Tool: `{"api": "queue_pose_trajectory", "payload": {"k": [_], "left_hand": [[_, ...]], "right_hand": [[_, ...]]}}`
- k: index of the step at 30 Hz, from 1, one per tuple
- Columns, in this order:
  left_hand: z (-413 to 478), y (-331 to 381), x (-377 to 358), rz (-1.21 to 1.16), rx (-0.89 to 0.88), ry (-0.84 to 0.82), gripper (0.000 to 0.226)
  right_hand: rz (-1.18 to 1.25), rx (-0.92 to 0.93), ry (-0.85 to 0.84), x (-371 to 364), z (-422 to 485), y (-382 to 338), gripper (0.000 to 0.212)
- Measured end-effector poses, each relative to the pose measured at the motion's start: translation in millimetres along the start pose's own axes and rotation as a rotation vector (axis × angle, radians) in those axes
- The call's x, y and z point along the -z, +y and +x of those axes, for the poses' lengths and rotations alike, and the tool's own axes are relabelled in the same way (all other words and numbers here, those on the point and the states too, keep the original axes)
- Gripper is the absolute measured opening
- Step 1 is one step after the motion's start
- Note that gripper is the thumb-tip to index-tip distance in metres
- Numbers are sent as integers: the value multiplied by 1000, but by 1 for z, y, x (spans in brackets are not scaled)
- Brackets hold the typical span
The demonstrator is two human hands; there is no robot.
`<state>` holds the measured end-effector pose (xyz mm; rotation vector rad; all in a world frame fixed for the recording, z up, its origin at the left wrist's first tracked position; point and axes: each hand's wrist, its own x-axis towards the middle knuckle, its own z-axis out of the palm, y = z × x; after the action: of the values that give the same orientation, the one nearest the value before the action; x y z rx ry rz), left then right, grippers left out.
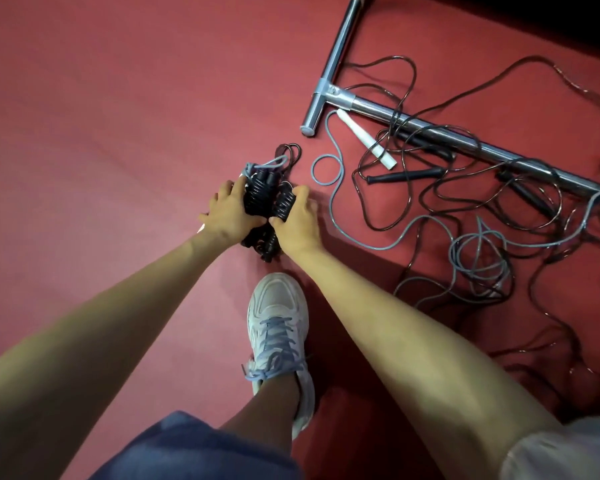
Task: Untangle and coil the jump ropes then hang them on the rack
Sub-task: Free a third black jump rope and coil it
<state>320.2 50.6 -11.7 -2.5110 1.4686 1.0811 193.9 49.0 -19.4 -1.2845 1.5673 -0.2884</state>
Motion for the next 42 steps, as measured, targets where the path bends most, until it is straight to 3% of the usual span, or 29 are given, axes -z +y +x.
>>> {"api": "queue_pose_trajectory", "payload": {"k": [6, 9, 14, 18, 21, 26, 31, 38, 42], "left_hand": [[-5, 1, -7, 24, 16, -10, 92], [-15, 16, -14, 16, 44, 101, 82], [-39, 66, -33, 14, -223, 184, 68], [-53, 138, -46, 73, -486, 71, 61], [-69, 192, -59, 41, -588, -59, 58], [-87, 248, -82, 190, -755, -238, 57], [-84, 268, -101, 286, -717, -313, 59], [-67, 284, -131, 132, -685, -200, 40], [-50, 292, -155, 90, -519, -224, 46]], "right_hand": [[-166, 50, -21, 14, 2, 12, 58], [-233, 99, -65, 32, 2, 18, 60], [-311, 198, 78, 91, -8, 32, 58], [-406, 231, 290, 164, -23, 62, 55], [-442, 170, 422, 217, -32, 96, 57], [-508, -3, 458, 277, -46, 146, 56], [-508, -49, 413, 299, -44, 172, 59], [-483, -134, 398, 313, -15, 184, 78], [-468, -112, 436, 312, -8, 189, 62]]}}
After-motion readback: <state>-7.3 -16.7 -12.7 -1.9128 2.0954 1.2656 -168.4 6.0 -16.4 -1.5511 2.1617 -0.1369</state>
